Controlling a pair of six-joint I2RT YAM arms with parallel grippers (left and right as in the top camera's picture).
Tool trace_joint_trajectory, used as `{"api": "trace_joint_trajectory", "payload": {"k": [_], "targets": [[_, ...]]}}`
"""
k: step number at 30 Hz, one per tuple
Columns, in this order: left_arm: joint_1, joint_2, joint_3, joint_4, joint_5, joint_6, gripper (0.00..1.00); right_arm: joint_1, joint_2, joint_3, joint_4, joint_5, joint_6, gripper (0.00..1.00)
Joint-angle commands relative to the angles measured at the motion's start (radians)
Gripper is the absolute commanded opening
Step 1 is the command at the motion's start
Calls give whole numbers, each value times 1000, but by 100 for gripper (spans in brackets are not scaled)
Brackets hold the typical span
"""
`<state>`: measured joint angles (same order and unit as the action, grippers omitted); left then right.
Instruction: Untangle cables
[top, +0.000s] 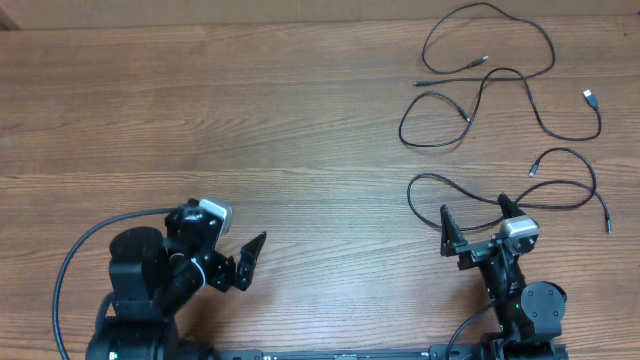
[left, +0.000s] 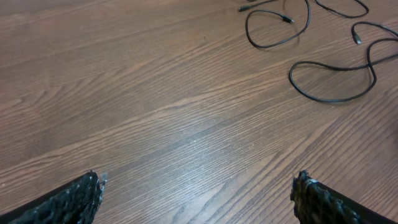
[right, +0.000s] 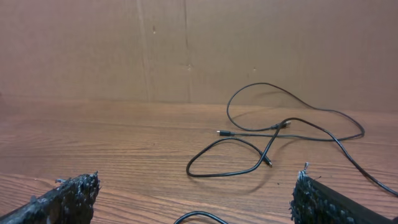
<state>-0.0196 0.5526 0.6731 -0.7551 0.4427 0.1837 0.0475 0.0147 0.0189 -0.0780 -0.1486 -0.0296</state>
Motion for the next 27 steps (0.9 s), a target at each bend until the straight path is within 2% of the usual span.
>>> {"api": "trace_joint_trajectory", "payload": {"k": [1, 11, 20, 27], "targets": [[0, -46, -43, 25, 22, 19, 100, 2, -12, -11, 5, 13, 3, 100], [0, -83, -58, 37, -40, 18, 100, 2, -12, -11, 5, 13, 3, 100], [0, -117, -64, 108, -112, -98, 100, 2, -12, -11, 5, 13, 3, 100], [0, -136, -65, 114, -140, -117, 100, 2, -12, -11, 5, 13, 3, 100]]}}
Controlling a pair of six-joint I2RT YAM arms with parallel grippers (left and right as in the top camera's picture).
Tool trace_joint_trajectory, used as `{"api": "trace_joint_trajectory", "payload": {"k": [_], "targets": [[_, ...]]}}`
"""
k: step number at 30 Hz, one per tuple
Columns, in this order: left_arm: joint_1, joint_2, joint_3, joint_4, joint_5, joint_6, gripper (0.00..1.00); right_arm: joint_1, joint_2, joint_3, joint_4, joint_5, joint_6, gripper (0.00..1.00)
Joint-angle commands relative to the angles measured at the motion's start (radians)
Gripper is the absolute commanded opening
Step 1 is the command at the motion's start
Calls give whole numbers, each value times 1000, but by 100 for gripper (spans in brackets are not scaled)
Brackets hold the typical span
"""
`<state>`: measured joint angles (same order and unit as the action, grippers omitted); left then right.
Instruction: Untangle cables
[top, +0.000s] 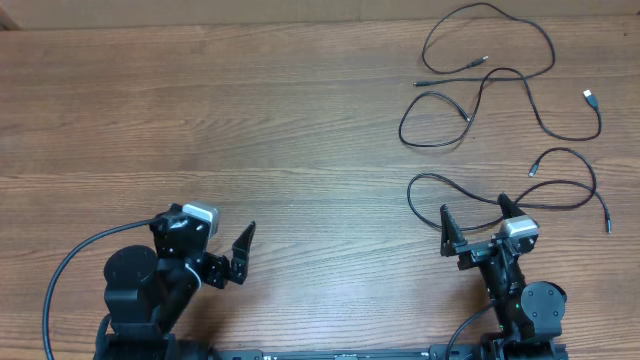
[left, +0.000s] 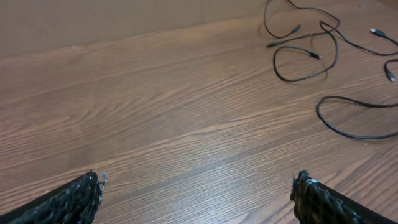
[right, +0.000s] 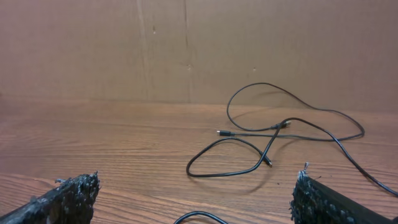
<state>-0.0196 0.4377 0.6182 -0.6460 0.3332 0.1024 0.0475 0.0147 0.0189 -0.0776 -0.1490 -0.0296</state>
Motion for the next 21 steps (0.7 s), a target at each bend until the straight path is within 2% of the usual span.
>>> {"api": "trace_joint_trajectory", "payload": {"k": [1, 4, 13, 21], "targets": [[0, -25, -10, 5, -35, -38, 99, 2, -12, -11, 5, 13, 3, 100], [0, -38, -10, 4, -40, -47, 100, 2, -12, -11, 5, 13, 3, 100], [0, -80, -10, -47, -159, -199, 100, 2, -12, -11, 5, 13, 3, 100], [0, -113, -10, -53, -188, -193, 100, 2, -12, -11, 5, 13, 3, 100]]}}
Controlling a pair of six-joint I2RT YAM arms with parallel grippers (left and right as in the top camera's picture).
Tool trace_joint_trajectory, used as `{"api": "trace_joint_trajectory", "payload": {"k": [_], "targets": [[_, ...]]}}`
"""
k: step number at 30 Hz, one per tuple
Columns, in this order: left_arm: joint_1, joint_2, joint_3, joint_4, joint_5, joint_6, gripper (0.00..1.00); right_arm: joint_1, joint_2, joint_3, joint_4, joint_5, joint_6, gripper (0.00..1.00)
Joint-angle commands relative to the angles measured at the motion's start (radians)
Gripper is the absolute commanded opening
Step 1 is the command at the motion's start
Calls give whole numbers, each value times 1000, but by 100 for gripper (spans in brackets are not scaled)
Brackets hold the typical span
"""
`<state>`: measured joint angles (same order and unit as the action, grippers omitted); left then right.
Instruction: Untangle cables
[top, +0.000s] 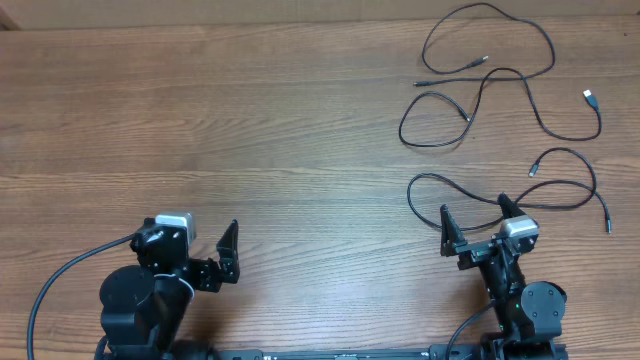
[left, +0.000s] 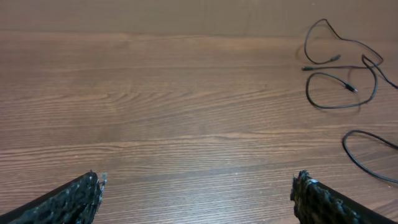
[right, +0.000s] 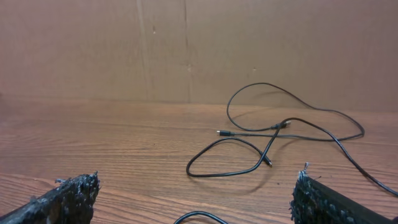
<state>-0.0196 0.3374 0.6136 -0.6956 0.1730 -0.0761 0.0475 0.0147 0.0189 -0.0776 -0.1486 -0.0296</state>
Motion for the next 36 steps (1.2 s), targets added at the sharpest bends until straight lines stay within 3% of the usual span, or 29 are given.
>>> {"api": "trace_joint_trajectory", "payload": {"k": [1, 15, 30, 36], "targets": [[0, -13, -5, -3, -28, -2, 100, 2, -12, -11, 5, 13, 3, 100], [0, -60, -32, 15, -28, 133, 100, 2, -12, -11, 5, 13, 3, 100], [0, -233, -325, 384, 48, 69, 100, 2, -12, -11, 5, 13, 3, 100], [0, -303, -384, 481, -23, 69, 100, 2, -12, -11, 5, 13, 3, 100]]}}
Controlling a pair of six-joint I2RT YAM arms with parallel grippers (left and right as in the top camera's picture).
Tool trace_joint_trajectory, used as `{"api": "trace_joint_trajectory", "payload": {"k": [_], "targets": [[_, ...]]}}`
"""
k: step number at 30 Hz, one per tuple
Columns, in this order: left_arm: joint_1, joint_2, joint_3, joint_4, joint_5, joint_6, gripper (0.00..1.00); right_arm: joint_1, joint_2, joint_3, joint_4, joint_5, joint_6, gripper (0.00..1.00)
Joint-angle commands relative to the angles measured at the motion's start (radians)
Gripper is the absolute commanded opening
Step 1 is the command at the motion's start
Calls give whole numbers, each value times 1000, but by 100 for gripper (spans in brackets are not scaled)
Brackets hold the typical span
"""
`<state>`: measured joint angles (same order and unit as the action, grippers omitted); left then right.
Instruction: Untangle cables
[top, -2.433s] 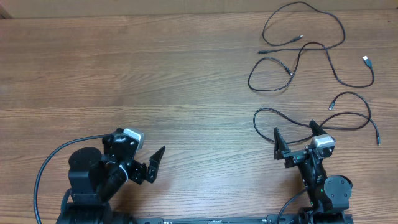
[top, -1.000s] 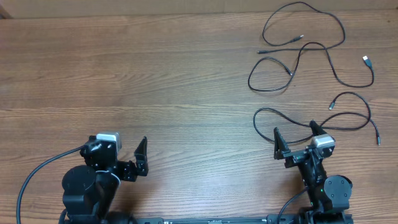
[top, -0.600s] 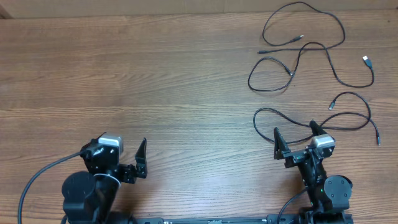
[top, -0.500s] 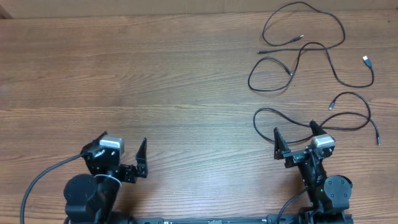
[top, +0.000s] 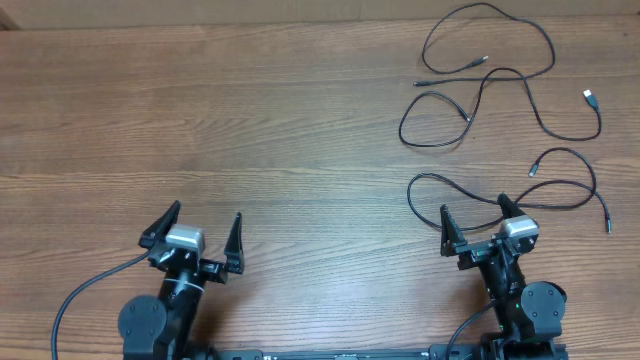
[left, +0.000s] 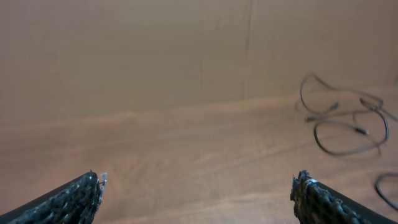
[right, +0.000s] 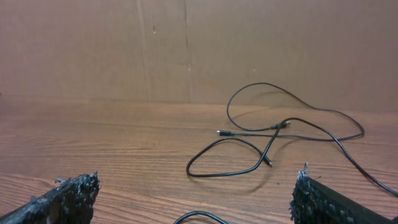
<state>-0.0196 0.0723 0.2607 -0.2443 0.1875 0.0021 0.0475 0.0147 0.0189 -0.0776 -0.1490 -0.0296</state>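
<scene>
Thin black cables lie on the wooden table (top: 300, 120) at the right. A far group (top: 432, 145) loops and crosses itself near the back right; it also shows as the far cables (right: 217, 176) and, blurred, at the right of the left wrist view (left: 316, 135). A nearer cable (top: 411, 184) lies just beyond my right gripper (top: 474, 208), its arc (right: 199, 214) at that view's lower edge. My right gripper (right: 198, 180) is open and holds nothing. My left gripper (top: 204, 215) at the front left, far from the cables, is open and holds nothing (left: 198, 180).
A brown cardboard wall (right: 186, 50) stands behind the table. One cable ends in a light USB plug (top: 590, 97) at the far right. Both arm bases sit at the front edge.
My left gripper has turned from pointing to the right to pointing straight at the back wall, and sits a little further left. The right arm and the cables are as before.
My left gripper first pointed towards the cables on the right, open, low over the table. At each later moment it stood further back and left, turned more towards the wall. It now faces the wall squarely. The right gripper stayed open and still; no cable moved.
</scene>
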Motion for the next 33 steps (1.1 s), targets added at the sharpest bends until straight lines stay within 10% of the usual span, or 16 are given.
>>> {"api": "trace_joint_trajectory", "payload": {"k": [1, 15, 33], "targets": [[0, -48, -41, 45, -44, -9, 99, 2, -12, -11, 5, 13, 3, 100], [0, -69, -255, 363, -190, -83, 99, 2, -12, -11, 5, 13, 3, 100], [0, -69, -256, 170, -298, -2, 100, 2, -12, -11, 5, 13, 3, 100]]}}
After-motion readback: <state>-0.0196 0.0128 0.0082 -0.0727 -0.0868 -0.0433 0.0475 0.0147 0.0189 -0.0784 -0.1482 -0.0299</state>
